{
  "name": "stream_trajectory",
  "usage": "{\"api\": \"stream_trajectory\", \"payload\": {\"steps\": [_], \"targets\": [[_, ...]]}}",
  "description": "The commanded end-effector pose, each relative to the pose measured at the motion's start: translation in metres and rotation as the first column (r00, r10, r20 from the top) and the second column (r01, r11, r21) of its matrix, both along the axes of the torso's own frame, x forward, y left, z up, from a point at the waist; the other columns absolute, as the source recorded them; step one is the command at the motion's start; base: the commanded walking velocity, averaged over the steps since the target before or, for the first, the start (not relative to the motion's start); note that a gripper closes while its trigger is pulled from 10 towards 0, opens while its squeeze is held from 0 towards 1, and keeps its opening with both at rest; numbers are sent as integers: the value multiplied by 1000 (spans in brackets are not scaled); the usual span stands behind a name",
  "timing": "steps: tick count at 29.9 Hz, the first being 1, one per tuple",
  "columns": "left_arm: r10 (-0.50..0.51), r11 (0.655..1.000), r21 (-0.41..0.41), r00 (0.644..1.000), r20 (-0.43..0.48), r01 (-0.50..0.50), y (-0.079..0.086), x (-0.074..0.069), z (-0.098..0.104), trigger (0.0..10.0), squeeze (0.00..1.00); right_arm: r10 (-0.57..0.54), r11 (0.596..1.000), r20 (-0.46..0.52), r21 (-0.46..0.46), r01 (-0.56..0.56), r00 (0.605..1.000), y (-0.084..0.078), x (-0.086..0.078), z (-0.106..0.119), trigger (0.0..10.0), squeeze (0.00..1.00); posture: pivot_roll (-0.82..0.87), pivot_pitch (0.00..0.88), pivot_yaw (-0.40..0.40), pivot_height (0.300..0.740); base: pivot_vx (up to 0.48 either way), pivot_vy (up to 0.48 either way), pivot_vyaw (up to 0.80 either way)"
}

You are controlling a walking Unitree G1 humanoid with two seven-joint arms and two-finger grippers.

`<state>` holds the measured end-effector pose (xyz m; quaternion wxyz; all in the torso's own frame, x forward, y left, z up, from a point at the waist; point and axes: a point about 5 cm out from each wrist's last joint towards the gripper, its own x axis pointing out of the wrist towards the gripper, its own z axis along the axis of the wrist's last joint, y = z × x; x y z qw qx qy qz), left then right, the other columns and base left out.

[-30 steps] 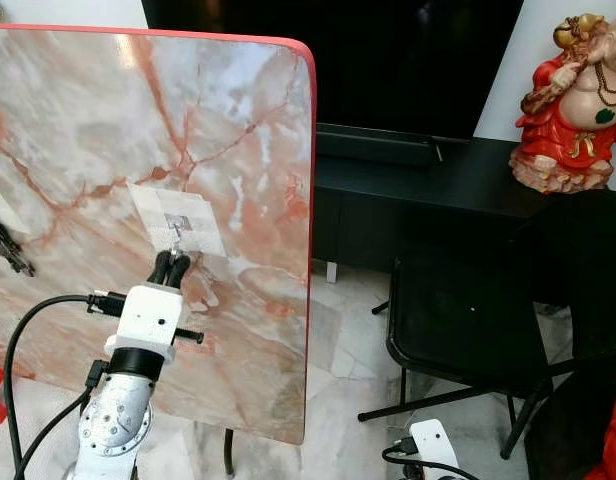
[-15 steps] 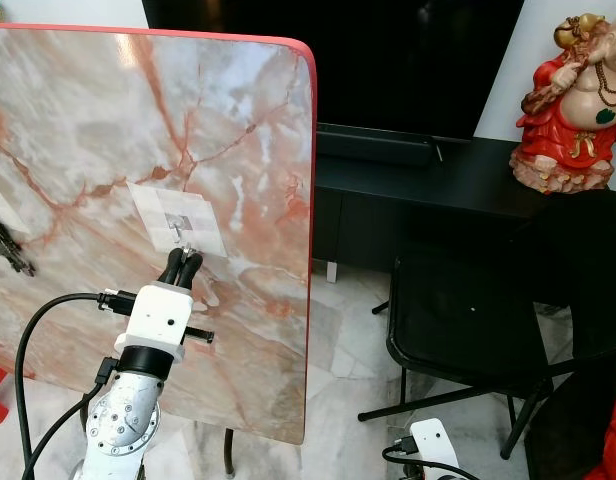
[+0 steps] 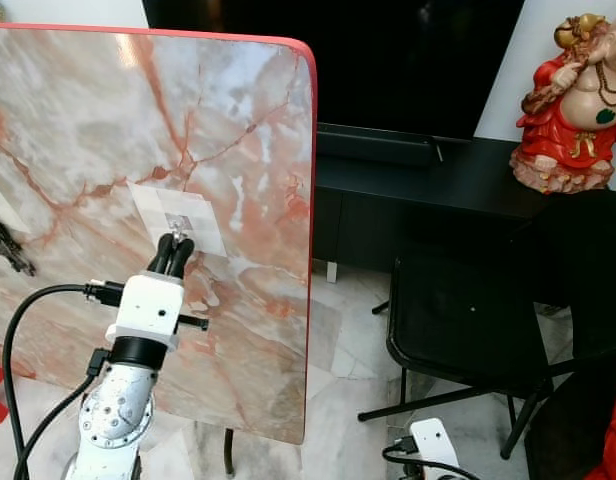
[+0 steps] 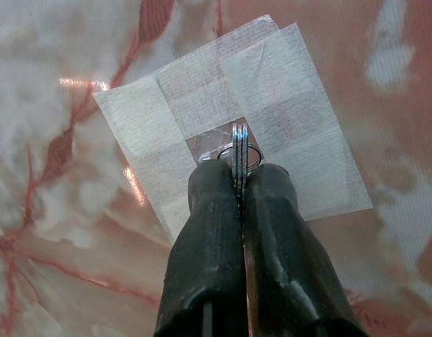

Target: Hang keys on a hook

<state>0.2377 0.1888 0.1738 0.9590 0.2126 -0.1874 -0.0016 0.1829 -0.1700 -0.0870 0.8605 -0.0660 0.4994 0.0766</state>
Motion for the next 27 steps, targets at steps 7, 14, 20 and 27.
{"api": "stream_trajectory", "payload": {"steps": [7, 14, 20, 27], "targets": [[25, 999, -28, 999, -21, -26, 2, -3, -5, 10000, 0, -6, 1000, 6, 0, 6, 1000, -1, 1, 1, 10000, 0, 49, 23, -33, 740, 0, 0, 0], [35, 998, -42, 999, -36, -36, 3, -4, -9, 10000, 0, -2, 1000, 4, 1, 2, 1000, -1, 1, 1, 10000, 0, 49, 23, -33, 740, 0, 0, 0], [45, 998, -41, 997, -65, -48, 4, -3, -14, 10000, 0, -1, 1000, 4, 1, 1, 1000, -1, 1, 1, 10000, 0, 49, 27, -34, 740, 0, 0, 0], [50, 998, -32, 993, -109, -54, 5, -5, -23, 10000, 0, 0, 1000, 4, 1, 0, 1000, -1, 1, 1, 10000, 0, 49, 27, -34, 740, 0, 0, 0]]}}
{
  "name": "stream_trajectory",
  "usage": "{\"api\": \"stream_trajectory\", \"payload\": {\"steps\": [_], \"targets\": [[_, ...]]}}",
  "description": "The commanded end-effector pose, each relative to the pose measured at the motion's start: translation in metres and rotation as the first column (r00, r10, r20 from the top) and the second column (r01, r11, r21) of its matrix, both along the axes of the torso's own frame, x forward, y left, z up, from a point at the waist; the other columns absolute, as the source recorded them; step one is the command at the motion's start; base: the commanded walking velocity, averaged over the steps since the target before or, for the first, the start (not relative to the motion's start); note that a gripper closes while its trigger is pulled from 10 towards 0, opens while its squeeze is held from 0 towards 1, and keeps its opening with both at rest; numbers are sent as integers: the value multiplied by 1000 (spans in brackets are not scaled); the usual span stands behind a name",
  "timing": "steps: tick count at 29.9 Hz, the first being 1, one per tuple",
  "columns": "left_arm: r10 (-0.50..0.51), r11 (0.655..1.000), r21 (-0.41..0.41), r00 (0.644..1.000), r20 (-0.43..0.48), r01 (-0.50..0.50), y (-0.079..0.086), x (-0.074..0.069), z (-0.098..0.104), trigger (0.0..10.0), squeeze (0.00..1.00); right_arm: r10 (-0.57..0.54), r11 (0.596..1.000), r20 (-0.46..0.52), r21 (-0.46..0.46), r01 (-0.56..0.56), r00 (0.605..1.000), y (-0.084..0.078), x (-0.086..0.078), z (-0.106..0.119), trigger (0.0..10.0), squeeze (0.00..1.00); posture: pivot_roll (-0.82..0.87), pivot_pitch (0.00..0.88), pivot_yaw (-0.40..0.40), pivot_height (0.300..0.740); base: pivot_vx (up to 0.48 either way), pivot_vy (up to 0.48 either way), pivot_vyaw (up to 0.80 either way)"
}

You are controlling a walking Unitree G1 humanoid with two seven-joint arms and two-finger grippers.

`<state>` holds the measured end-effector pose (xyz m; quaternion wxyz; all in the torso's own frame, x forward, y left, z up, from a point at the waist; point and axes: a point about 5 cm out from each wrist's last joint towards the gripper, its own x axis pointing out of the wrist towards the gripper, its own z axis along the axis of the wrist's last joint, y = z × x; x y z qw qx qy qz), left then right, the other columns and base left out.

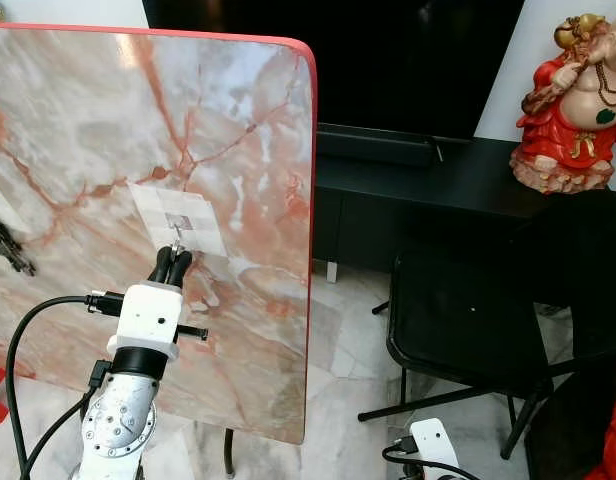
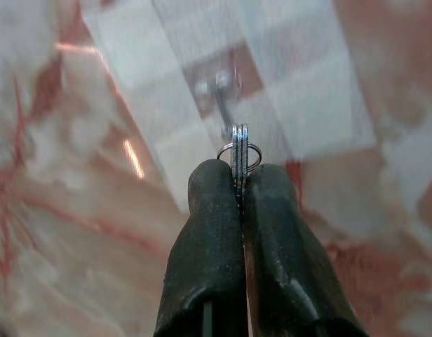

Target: Hang keys on a hook

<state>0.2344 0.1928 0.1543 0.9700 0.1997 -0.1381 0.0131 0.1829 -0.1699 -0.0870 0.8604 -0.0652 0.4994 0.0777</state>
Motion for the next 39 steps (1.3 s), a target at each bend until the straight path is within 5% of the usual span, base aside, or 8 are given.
{"api": "stream_trajectory", "payload": {"steps": [1, 26, 39], "targets": [[6, 1000, -5, 1000, -23, -6, 1, -2, -5, 10000, 0, -1, 1000, 4, -1, 1, 1000, -1, 1, 1, 10000, 0, 50, 27, -34, 740, 0, 0, 0], [-56, 998, -4, 997, 51, 56, -7, 3, 12, 10000, 0, -1, 1000, 6, -4, 1, 1000, -1, 1, 1, 10000, 0, 52, 26, -35, 740, 0, 0, 0], [-86, 996, 21, 996, -34, 87, -13, 6, -4, 10000, 0, -2, 1000, 8, -3, 2, 1000, -1, 1, 1, 10000, 0, 49, 25, -34, 740, 0, 0, 0]]}}
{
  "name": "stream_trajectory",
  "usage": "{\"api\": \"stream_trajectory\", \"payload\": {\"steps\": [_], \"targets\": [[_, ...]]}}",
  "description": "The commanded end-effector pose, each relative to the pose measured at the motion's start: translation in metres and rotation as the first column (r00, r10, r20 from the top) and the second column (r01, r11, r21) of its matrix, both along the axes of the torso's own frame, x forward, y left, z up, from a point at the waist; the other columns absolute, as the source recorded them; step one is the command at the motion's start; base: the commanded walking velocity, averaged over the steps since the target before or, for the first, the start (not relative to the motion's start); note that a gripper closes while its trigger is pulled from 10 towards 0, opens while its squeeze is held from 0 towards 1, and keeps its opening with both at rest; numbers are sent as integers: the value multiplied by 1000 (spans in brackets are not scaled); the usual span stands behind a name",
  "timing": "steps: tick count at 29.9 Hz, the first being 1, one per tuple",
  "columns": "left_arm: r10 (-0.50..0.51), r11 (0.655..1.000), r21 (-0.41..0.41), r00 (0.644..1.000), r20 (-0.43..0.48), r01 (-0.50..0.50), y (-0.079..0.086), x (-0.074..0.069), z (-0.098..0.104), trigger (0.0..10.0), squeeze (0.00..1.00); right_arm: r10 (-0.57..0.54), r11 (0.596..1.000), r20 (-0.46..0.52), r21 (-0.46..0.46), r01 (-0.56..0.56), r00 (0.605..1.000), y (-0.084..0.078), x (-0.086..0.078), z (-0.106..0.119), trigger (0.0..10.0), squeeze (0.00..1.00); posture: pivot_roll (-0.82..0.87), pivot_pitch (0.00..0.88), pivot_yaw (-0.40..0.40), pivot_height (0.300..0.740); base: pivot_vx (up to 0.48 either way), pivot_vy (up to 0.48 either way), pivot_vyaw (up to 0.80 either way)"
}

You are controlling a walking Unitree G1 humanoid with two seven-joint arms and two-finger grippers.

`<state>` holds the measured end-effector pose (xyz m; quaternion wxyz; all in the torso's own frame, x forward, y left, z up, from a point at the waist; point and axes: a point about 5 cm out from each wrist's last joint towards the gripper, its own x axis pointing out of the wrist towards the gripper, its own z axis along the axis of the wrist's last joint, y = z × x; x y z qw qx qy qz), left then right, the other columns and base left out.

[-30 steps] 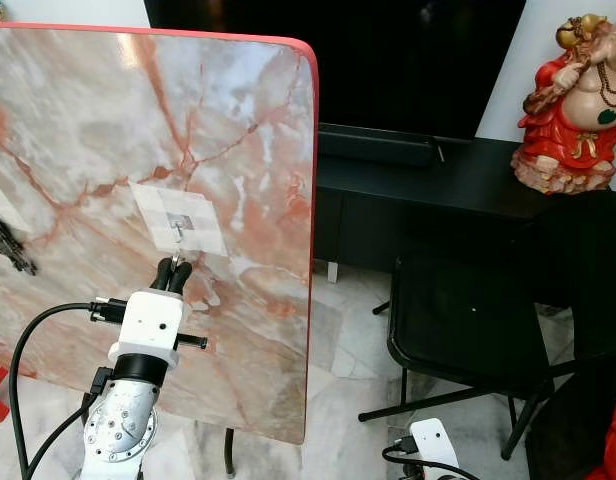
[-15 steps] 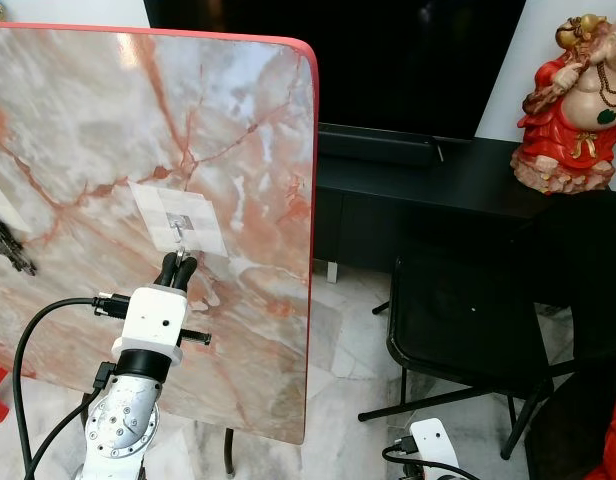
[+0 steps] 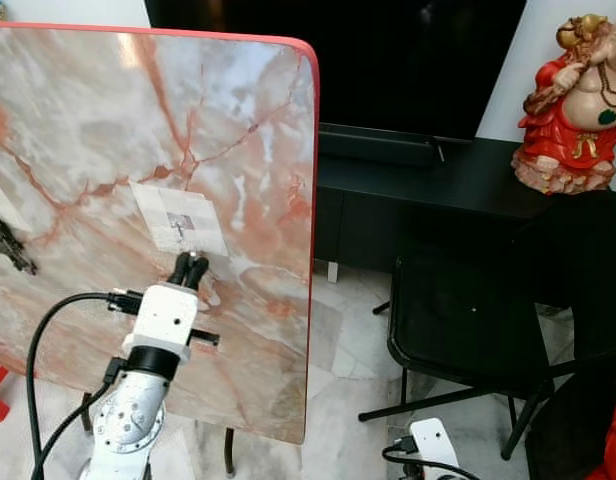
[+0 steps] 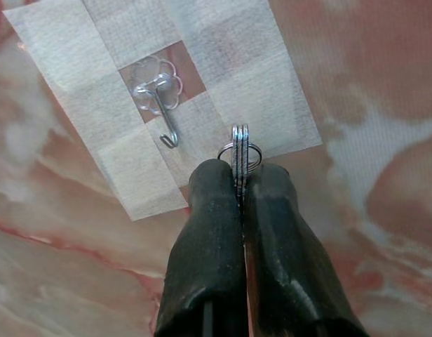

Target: Hang keys on a hook

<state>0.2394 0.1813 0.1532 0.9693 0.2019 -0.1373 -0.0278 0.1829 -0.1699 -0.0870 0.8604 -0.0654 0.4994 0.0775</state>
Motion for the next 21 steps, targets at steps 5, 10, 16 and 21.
{"api": "stream_trajectory", "payload": {"steps": [5, 10, 16, 21], "targets": [[-12, 1000, 24, 1000, -24, 12, -3, 1, -5, 10000, 0, -2, 1000, 8, -3, 2, 1000, -1, 1, 1, 10000, 0, 49, 25, -34, 740, 0, 0, 0], [17, 1000, 4, 999, 49, -18, 0, 1, 5, 10000, 0, -4, 1000, 11, -3, 4, 1000, -1, 1, 1, 10000, 0, 49, 25, -34, 740, 0, 0, 0], [14, 1000, -9, 997, 77, -14, 0, -3, 10, 10000, 0, -5, 1000, 11, -4, 5, 1000, -1, 1, 1, 10000, 0, 49, 21, -35, 740, 0, 0, 0], [12, 1000, -5, 998, 56, -12, 1, -6, 6, 10000, 0, -5, 1000, 10, -4, 5, 1000, -1, 1, 1, 10000, 0, 50, 20, -34, 740, 0, 0, 0]]}}
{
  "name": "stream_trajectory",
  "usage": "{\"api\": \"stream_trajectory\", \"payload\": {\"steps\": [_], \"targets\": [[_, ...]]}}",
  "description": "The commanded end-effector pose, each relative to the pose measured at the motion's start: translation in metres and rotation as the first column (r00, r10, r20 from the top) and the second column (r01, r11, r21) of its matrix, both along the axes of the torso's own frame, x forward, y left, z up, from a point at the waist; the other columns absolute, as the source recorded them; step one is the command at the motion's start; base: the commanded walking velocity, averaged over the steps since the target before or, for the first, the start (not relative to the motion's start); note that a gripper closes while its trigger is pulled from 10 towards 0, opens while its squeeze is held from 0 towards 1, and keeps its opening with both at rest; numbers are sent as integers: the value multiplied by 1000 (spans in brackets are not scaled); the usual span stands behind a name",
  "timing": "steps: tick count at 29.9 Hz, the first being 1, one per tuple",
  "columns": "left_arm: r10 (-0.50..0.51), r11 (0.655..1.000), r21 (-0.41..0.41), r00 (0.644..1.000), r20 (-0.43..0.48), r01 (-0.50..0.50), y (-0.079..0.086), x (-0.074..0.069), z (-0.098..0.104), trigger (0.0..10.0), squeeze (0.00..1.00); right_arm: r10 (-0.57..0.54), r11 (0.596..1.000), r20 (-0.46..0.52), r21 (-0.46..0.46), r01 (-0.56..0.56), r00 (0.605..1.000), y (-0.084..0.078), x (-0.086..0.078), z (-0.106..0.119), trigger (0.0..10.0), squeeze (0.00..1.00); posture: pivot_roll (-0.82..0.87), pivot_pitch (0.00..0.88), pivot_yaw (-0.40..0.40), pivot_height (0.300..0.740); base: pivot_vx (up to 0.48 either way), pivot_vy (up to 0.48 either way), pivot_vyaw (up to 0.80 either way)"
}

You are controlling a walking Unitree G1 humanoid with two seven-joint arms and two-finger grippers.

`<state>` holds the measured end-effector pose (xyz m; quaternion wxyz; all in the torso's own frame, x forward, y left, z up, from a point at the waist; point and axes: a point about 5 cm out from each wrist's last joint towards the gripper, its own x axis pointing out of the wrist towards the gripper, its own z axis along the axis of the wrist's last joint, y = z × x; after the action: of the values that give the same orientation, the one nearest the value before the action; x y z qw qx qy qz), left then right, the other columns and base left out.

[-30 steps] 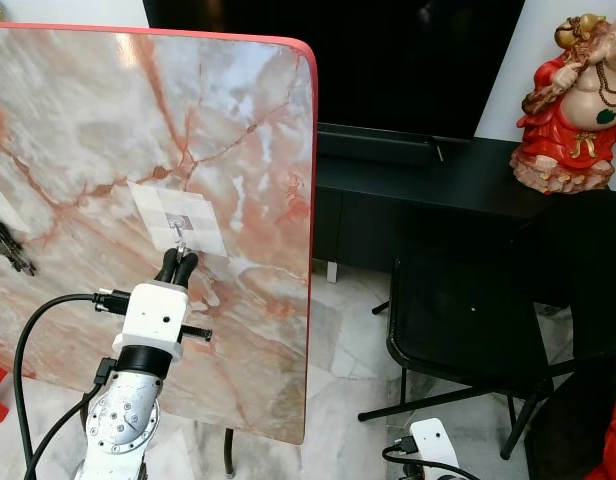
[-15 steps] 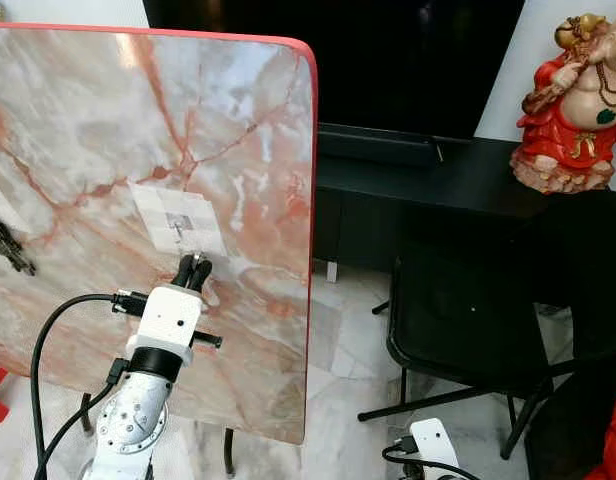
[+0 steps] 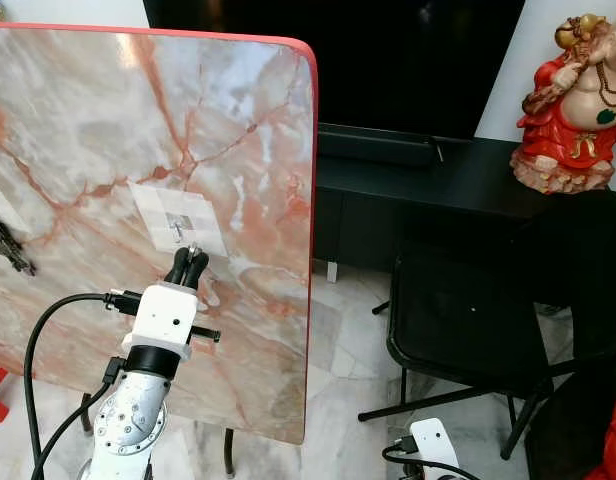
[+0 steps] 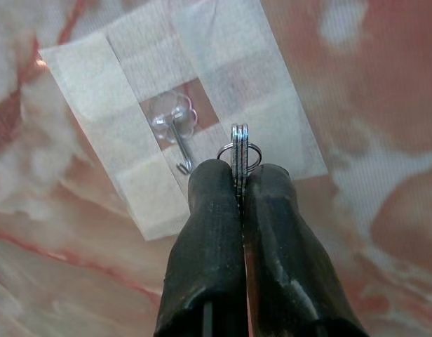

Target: Hang keys on a hook

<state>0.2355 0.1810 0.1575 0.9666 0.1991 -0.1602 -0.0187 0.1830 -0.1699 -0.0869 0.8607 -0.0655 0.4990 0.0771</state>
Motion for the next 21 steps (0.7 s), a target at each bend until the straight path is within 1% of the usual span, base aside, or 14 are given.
{"api": "stream_trajectory", "payload": {"steps": [1, 3, 6, 7, 8, 11, 13, 15, 18, 21], "targets": [[0, 1000, 6, 1000, -6, 0, 1, -3, -2, 10000, 0, -6, 1000, 9, -3, 6, 1000, -1, 1, 1, 10000, 0, 50, 20, -34, 740, 0, 0, 0], [-20, 1000, 17, 999, -40, 20, -1, -6, -10, 10000, 0, -13, 1000, 11, -5, 13, 1000, -2, 1, 1, 10000, 0, 50, 20, -34, 740, 0, 0, 0], [-26, 999, 21, 999, -48, 27, -2, -7, -12, 10000, 0, -17, 1000, 12, -6, 17, 1000, -2, 1, 1, 10000, 0, 50, 20, -34, 740, 0, 0, 0], [-37, 999, 26, 996, -85, 40, -4, -10, -20, 10000, 0, -24, 1000, 13, -14, 24, 1000, -2, 1, 1, 10000, 0, 50, 20, -34, 740, 0, 0, 0], [-51, 997, 54, 992, -118, 58, -5, -12, -27, 10000, 0, -26, 1000, 13, -17, 26, 1000, -2, 1, 1, 10000, 0, 51, 20, -33, 740, 0, 0, 0], [-71, 993, 85, 989, -132, 82, -8, -13, -31, 10000, 0, -27, 999, 13, -18, 27, 1000, -2, 1, 1, 10000, 0, 51, 20, -33, 740, 0, 0, 0], [-67, 994, 82, 988, -140, 79, -8, -15, -34, 10000, 0, -32, 999, 13, -20, 32, 999, -3, 1, 1, 10000, 0, 51, 20, -33, 740, 0, 0, 0], [-44, 996, 66, 988, -151, 55, -5, -16, -37, 10000, 0, -36, 999, 15, -21, 37, 999, -3, 1, 1, 10000, 0, 53, 23, -31, 740, 0, 0, 0], [12, 1000, 30, 981, -193, -7, 4, -18, -47, 10000, 0, -37, 999, 22, -26, 37, 999, -3, 1, 1, 10000, 0, 52, 23, -31, 740, 0, 0, 0], [48, 999, -7, 978, -203, -51, 9, -17, -50, 10000, 0, -40, 999, 31, -34, 41, 999, -4, 2, 1, 10000, 0, 47, 26, -31, 740, 0, 0, 690]]}}
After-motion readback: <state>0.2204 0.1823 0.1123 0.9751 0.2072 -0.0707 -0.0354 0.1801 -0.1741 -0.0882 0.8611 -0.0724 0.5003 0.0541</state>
